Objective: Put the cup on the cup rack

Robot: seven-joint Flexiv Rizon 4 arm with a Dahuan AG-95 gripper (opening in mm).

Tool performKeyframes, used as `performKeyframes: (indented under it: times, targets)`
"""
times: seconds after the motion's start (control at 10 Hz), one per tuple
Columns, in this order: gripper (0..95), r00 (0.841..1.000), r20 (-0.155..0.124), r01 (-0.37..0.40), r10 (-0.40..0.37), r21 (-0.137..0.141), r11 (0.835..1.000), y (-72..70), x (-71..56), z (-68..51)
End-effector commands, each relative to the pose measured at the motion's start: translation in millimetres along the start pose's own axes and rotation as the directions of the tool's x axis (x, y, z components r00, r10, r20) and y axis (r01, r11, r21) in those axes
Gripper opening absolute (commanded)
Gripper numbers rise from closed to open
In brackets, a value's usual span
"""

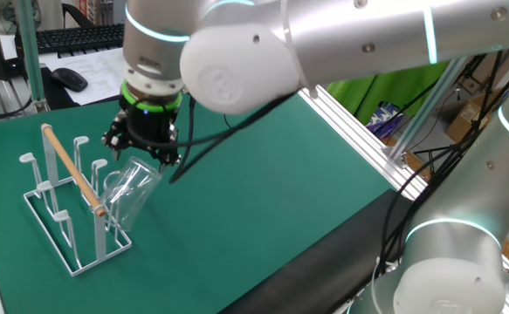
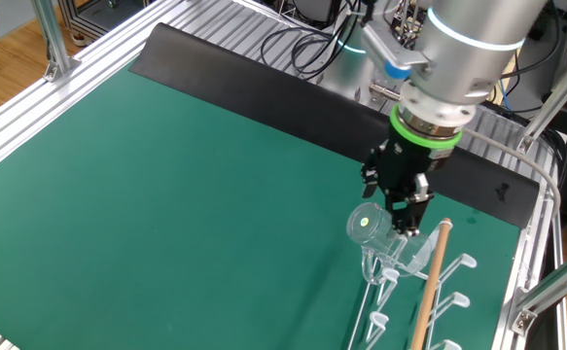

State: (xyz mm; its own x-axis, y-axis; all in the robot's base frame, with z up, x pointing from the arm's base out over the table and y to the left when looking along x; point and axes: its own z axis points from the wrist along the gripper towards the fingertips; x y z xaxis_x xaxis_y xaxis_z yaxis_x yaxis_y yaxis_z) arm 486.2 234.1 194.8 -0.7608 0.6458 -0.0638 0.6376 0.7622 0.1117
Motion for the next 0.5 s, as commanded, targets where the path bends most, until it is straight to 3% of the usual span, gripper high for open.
performKeyframes:
  times: [0.1,0.2,0.5]
  targets:
    - [76.0,1.000,-0.011,0.013,-0.013,-0.006,1.000,0.3,-7.5,-1.6]
    - [57.0,1.000,-0.015,0.021,-0.021,-0.012,1.000,1.2,-12.7,-1.0]
    - [57.0,1.000,-0.018,0.016,-0.017,-0.022,1.000,4.5,-20.2,5.3]
